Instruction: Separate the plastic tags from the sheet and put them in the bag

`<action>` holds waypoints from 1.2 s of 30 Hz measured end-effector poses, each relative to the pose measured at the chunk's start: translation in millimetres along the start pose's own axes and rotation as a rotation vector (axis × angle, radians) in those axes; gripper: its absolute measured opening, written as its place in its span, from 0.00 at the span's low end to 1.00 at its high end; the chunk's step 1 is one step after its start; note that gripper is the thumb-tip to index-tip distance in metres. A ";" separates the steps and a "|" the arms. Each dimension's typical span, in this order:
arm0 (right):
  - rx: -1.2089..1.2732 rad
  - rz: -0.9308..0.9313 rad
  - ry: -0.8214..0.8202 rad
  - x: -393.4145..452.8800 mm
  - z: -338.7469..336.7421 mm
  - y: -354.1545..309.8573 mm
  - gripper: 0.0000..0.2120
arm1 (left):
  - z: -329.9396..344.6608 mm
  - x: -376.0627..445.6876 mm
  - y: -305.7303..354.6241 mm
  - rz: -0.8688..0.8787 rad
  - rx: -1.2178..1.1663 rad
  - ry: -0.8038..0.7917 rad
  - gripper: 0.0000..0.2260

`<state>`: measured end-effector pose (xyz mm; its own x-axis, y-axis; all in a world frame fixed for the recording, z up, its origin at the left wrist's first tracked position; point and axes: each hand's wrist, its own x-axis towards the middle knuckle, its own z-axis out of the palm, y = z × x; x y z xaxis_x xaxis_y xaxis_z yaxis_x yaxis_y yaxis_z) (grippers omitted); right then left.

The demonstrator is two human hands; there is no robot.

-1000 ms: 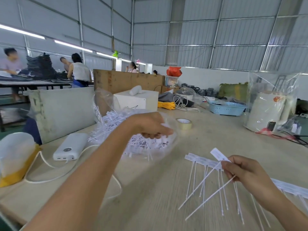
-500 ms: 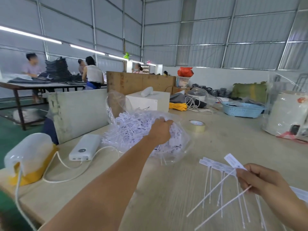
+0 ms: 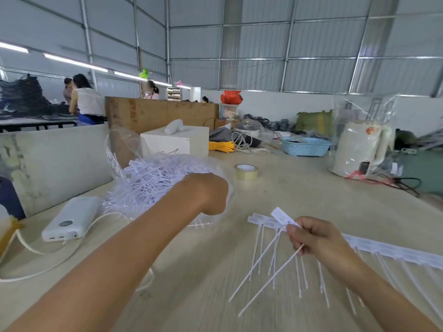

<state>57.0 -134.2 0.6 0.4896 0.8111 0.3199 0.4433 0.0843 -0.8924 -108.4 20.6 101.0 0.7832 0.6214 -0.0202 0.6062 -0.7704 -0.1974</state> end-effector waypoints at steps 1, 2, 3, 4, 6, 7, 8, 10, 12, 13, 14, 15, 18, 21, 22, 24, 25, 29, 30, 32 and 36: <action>0.002 0.017 0.001 -0.7 -2.8 -1.2 0.18 | -5.8 -6.8 11.6 0.108 -0.119 0.091 0.10; 0.012 0.037 0.008 -1.4 -6.2 -2.1 0.19 | -7.5 -12.1 25.2 0.224 -0.303 0.170 0.08; 0.025 0.052 0.018 -1.8 -9.6 -2.7 0.19 | -7.3 -16.5 40.7 0.327 -0.531 0.227 0.06; 0.042 0.065 0.032 -2.3 -13.3 -3.3 0.19 | -3.1 -16.1 56.8 0.387 -0.752 0.272 0.06; 0.083 0.091 0.059 -2.0 -19.3 -4.3 0.17 | 10.9 -1.3 85.8 0.321 -0.927 0.351 0.08; 0.095 0.104 0.067 -1.9 -21.8 -3.6 0.16 | 20.0 9.7 97.4 0.243 -0.928 0.348 0.13; 0.093 0.116 0.070 -1.7 -23.3 -2.1 0.15 | 30.2 20.4 106.9 0.162 -0.961 0.297 0.19; 0.050 0.133 0.066 -1.9 -24.4 2.1 0.13 | 49.1 35.5 118.9 0.057 -1.152 0.182 0.23; 0.030 0.145 0.066 -2.1 -23.6 6.4 0.12 | 63.7 45.0 124.7 0.004 -1.298 0.191 0.21; 0.042 0.152 0.069 -1.7 -22.9 7.7 0.12 | 69.2 47.3 126.6 0.000 -1.374 0.212 0.19; 0.054 0.156 0.072 -1.0 -22.0 8.5 0.12 | 73.1 48.0 127.7 0.010 -1.471 0.208 0.18; 0.059 0.154 0.075 0.0 -21.1 8.9 0.13 | 75.2 48.5 128.1 0.023 -1.583 0.171 0.17; 0.038 0.130 0.060 0.6 -18.3 10.1 0.14 | 75.7 45.8 127.0 0.062 -1.696 0.061 0.15; -0.049 0.093 0.019 -1.6 -16.5 13.2 0.14 | 78.9 46.0 126.9 0.078 -1.557 0.153 0.18; -0.099 0.079 0.011 -1.8 -16.2 14.4 0.15 | 79.4 46.3 126.9 0.070 -1.502 0.191 0.18; -0.183 0.051 0.023 -1.3 -14.7 16.2 0.19 | 79.5 48.2 126.4 0.074 -1.428 0.232 0.18; -0.210 0.040 0.035 -0.8 -14.0 16.9 0.20 | 78.9 48.5 126.1 0.085 -1.411 0.238 0.18; -0.257 -0.008 0.079 0.9 -13.1 18.5 0.14 | 80.6 52.0 126.1 0.095 -1.365 0.271 0.19; -0.285 -0.023 0.092 0.9 -12.9 19.2 0.13 | 81.2 53.6 125.8 0.087 -1.357 0.276 0.20; -0.359 -0.062 0.120 1.6 -11.3 19.4 0.10 | 82.0 56.9 124.5 0.078 -1.370 0.275 0.20; -0.586 -0.157 0.124 0.4 -12.3 12.8 0.07 | 80.1 62.9 121.8 0.094 -1.381 0.272 0.20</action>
<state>72.1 -139.9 -6.8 0.4534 0.7386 0.4989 0.8384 -0.1634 -0.5200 3.6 -22.8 -2.8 0.7334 0.6364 0.2390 0.0721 -0.4224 0.9035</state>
